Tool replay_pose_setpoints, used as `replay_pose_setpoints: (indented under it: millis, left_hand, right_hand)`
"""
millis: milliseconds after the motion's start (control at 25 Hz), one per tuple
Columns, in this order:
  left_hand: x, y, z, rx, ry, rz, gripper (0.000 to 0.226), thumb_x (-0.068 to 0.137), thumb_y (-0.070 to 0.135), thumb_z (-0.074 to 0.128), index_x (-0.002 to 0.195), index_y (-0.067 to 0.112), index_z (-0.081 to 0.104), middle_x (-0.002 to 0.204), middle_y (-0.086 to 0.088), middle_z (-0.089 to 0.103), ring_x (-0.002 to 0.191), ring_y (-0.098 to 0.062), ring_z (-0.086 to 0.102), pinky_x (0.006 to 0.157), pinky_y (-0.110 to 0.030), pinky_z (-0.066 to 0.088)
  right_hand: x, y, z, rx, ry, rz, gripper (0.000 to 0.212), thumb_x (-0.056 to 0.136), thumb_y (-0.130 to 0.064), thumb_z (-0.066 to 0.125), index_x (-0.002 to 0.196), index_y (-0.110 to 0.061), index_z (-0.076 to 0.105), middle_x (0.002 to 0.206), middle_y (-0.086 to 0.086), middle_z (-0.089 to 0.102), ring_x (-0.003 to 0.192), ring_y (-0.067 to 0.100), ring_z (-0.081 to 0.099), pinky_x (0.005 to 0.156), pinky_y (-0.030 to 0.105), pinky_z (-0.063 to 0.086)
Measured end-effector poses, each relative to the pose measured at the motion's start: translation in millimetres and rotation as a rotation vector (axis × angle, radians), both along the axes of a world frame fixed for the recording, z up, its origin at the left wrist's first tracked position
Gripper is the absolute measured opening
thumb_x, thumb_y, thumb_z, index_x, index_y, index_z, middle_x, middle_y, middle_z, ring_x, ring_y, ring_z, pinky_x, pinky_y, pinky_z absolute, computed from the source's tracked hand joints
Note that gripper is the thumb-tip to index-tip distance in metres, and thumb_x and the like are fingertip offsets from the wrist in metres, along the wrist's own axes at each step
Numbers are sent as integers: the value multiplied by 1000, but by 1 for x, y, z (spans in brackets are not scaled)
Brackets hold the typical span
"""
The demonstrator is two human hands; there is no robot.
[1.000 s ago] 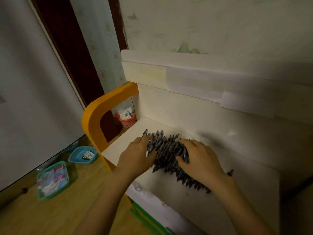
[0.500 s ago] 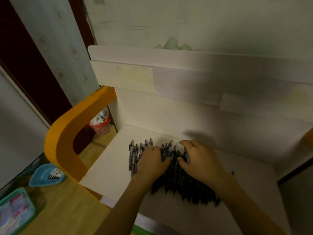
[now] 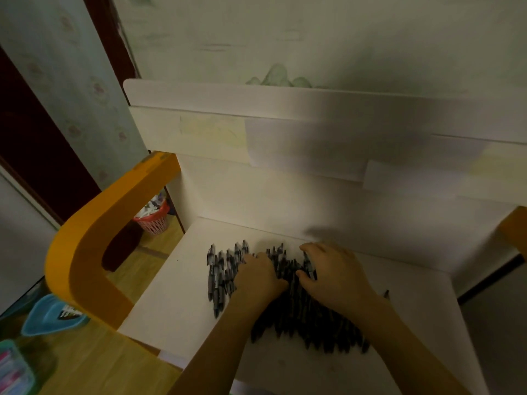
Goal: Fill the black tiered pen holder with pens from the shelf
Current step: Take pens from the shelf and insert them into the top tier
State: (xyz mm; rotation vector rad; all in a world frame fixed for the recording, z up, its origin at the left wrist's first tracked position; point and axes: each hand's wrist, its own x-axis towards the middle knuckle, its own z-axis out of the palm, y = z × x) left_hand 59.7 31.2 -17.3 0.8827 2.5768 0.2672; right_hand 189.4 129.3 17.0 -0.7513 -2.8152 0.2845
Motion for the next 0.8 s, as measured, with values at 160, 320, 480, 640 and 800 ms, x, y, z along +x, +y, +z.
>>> replay_pose_setpoints:
  millis: [160,320,480,640,800]
  left_hand:
    - [0,6,4,-37,-52,18,83,78,51,71,136,4,35,136,-21,35,118,-37,47,95,-41,48]
    - [0,8,4,-62,-31,28,87,76,47,75,137,3,32,134,-22,37,116,-36,49,93,-39,50]
    - [5,12,-2,-35,-19,36,84,79,44,74,137,-1,32,134,-22,39,114,-33,52,91,-39,52]
    - [12,21,-7,-91,68,27,80,85,39,69,139,-5,29,135,-21,43,116,-30,54,87,-36,51]
    - [16,29,-7,-173,130,-56,61,89,30,66,132,-2,37,129,-15,52,115,-27,57,87,-36,52]
  right_hand:
    - [-1,1,-1,10,-5,7,53,89,-49,51,136,-27,48,124,-6,60,111,16,56,96,33,40]
    - [-1,3,-1,19,-23,2,52,88,-50,49,135,-27,49,122,-7,60,109,17,56,94,33,42]
    - [-1,5,-1,18,-36,4,51,89,-49,49,135,-26,49,122,-6,60,110,17,56,94,33,41]
    - [1,7,0,9,-35,-2,49,88,-48,50,132,-27,51,123,-7,60,110,15,55,93,32,40]
    - [3,9,3,2,-37,-12,47,88,-49,50,131,-28,53,123,-7,60,110,16,56,96,33,40]
